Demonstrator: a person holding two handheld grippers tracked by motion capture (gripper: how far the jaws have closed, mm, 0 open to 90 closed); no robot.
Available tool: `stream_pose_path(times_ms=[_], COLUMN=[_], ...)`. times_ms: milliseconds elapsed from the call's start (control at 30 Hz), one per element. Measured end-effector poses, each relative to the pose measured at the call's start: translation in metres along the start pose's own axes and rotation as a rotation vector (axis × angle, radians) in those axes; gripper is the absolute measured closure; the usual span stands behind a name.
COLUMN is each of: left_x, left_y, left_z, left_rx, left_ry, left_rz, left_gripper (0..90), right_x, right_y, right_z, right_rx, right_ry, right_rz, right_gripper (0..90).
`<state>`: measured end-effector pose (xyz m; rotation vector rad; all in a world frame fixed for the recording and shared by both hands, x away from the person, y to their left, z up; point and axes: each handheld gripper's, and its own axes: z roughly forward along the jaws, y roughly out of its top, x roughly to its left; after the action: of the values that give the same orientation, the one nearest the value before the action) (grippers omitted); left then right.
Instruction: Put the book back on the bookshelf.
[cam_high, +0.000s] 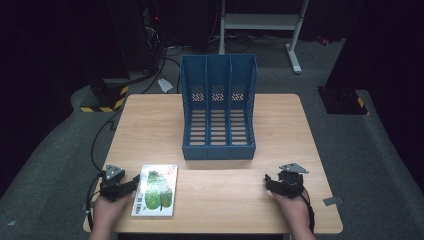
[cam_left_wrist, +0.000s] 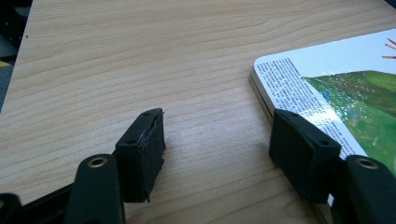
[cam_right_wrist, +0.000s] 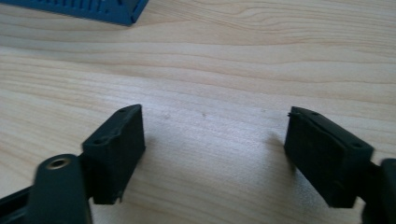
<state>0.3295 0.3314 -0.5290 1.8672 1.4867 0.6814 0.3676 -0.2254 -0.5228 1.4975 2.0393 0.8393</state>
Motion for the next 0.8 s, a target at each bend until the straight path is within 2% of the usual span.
stream_pose_path(times_ms=[67, 233, 433, 500, 700, 800], left_x=[0.001, 0.002, 0.006, 0.009, 0.006, 0.006], left_y=[0.0, 0.0, -0.002, -0.004, -0.014, -0.02], left_z=[0.0, -0.002, -0.01, -0.015, -0.03, -0.038], left_rx=[-0.001, 0.007, 0.05, 0.063, 0.077, 0.086], left_ry=[-0.006, -0.02, -0.038, -0.057, -0.059, -0.063], left_rz=[0.002, -0.005, 0.034, 0.051, 0.057, 0.076], left_gripper=[35.6, 37.5, 37.7, 40.1, 49.4, 52.7], right_x=[0.002, 0.009, 0.018, 0.02, 0.025, 0.028], right_y=[-0.001, -0.002, -0.003, -0.004, -0.006, -0.005], right_z=[-0.001, -0.002, -0.004, -0.004, -0.006, -0.007], right_rx=[-0.008, -0.008, -0.005, -0.008, -0.005, -0.002], right_ry=[0.007, 0.03, 0.056, 0.06, 0.058, 0.066], right_rz=[-0.008, -0.024, -0.054, -0.058, -0.055, -0.055], right_gripper=[26.8, 26.4, 26.4, 26.4, 26.7, 27.4])
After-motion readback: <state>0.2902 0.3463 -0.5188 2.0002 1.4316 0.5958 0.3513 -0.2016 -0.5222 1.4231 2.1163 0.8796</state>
